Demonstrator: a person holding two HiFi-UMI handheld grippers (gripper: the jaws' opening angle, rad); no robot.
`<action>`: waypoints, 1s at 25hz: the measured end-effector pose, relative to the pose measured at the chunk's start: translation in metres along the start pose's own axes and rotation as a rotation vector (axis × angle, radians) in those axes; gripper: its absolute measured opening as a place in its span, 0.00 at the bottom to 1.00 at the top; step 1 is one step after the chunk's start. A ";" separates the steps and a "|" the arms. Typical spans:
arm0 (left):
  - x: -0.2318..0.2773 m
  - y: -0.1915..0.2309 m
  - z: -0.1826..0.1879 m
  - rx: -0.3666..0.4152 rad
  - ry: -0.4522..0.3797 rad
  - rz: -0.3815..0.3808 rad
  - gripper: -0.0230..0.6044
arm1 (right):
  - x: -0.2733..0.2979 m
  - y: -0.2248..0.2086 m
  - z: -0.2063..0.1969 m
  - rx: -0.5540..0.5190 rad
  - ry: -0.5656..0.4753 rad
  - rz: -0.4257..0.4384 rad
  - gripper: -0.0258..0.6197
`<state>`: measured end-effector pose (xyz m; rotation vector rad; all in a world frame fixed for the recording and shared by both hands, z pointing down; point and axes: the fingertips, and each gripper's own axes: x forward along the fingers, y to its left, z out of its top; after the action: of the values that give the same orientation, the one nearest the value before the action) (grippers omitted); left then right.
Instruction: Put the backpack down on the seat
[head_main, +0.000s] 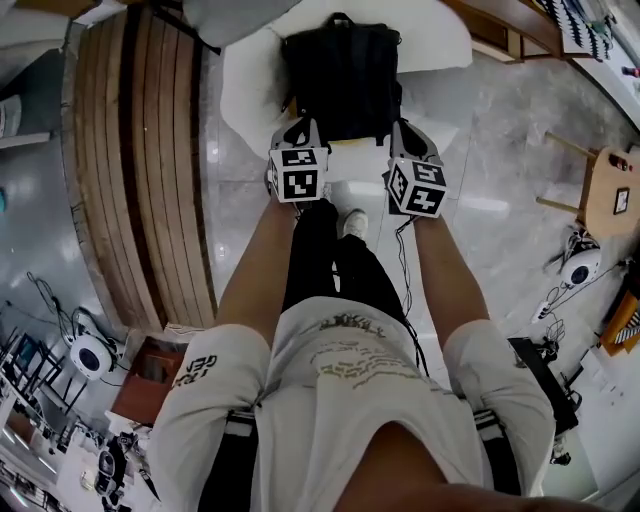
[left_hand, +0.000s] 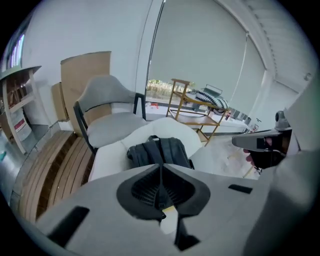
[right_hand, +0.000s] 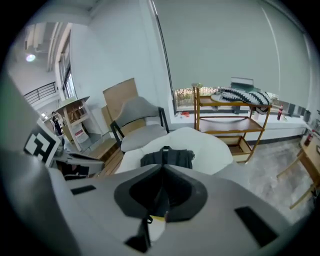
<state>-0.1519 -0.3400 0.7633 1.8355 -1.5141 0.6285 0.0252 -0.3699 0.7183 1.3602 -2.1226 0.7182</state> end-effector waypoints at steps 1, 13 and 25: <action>-0.010 -0.003 0.008 -0.005 -0.017 0.001 0.09 | -0.008 0.003 0.007 -0.019 -0.010 -0.005 0.09; -0.120 -0.063 0.082 0.105 -0.148 0.004 0.07 | -0.110 0.026 0.092 -0.090 -0.191 0.009 0.08; -0.239 -0.109 0.200 0.097 -0.395 0.035 0.07 | -0.241 0.027 0.213 -0.110 -0.506 -0.001 0.08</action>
<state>-0.1059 -0.3226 0.4369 2.1013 -1.7957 0.3724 0.0588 -0.3475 0.3981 1.6063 -2.4969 0.2627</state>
